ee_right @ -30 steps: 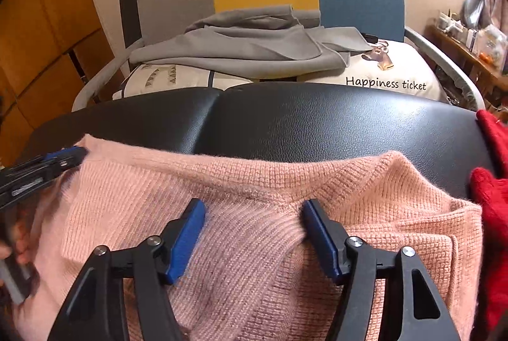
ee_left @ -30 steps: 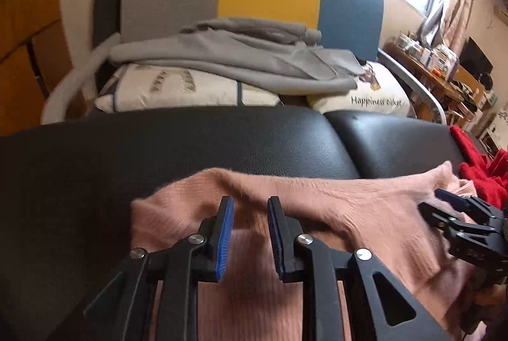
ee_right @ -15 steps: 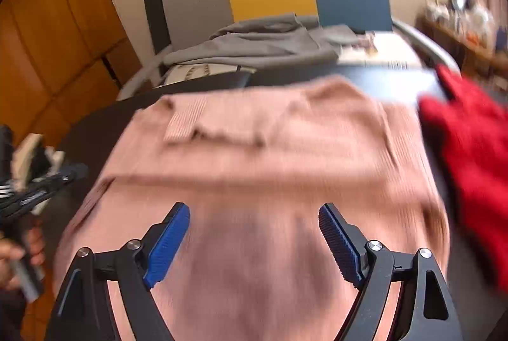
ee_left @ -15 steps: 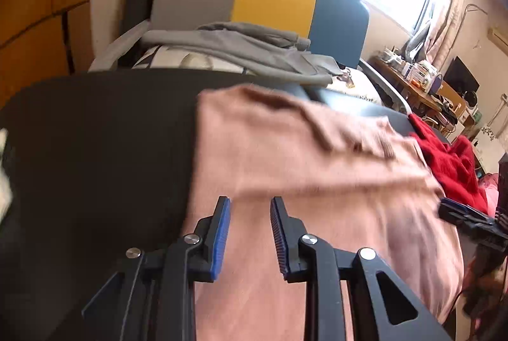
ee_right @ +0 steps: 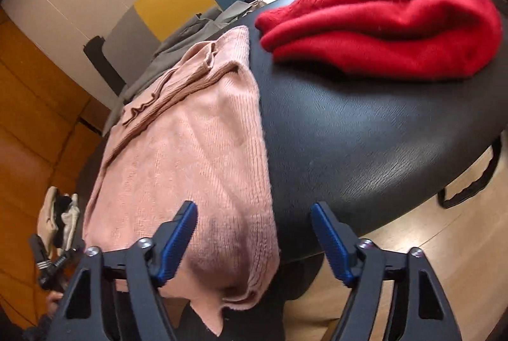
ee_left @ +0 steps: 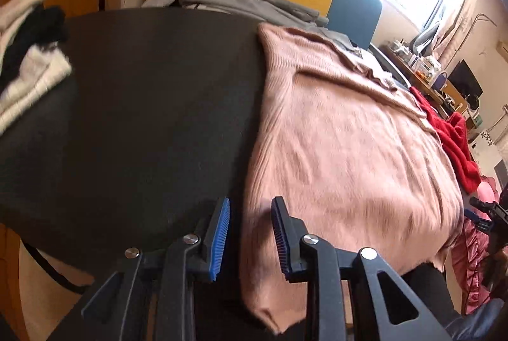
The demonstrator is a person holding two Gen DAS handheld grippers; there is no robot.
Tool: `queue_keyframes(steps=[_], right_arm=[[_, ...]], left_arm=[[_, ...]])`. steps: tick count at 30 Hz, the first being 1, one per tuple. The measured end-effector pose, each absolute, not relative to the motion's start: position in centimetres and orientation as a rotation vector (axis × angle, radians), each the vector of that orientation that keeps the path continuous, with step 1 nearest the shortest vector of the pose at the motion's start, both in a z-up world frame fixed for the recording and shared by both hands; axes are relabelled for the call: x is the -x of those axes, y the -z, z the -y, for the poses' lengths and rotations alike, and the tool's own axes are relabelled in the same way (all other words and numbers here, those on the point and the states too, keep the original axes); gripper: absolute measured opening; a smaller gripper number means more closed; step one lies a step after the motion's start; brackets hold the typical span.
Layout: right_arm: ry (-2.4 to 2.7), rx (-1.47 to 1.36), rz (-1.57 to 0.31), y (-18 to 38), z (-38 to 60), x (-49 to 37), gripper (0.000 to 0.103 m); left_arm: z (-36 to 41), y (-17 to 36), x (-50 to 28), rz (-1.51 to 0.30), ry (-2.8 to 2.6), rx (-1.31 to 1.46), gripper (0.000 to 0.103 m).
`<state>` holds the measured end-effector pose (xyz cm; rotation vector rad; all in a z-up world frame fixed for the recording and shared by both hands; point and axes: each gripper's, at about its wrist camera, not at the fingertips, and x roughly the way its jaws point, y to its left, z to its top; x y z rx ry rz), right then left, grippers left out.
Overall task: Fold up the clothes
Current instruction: 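Press the folded pink sweater flat with both open tools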
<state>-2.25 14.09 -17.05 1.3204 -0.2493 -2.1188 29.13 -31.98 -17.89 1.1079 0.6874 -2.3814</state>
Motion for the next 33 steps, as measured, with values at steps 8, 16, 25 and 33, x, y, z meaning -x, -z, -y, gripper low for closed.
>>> queue_keyframes(steps=[8, 16, 25, 33], right_arm=[[2.068, -1.296, 0.142, 17.8, -11.9, 1.8, 0.024], [2.006, -1.292, 0.180, 18.8, -11.3, 1.5, 0.025], [1.973, -1.200, 0.044, 18.2, -8.6, -0.3, 0.086], [2.015, -1.232, -0.150, 17.9, -5.4, -1.6, 0.103]], left_arm=[[31.4, 17.9, -29.6, -0.624, 2.402, -1.095, 0.030], [31.0, 18.2, -31.0, -0.687, 2.419, -1.049, 0.036], [29.5, 18.2, -29.2, -0.650, 2.406, -1.068, 0.036], [29.9, 18.4, -29.4, -0.732, 2.374, -1.035, 0.036]])
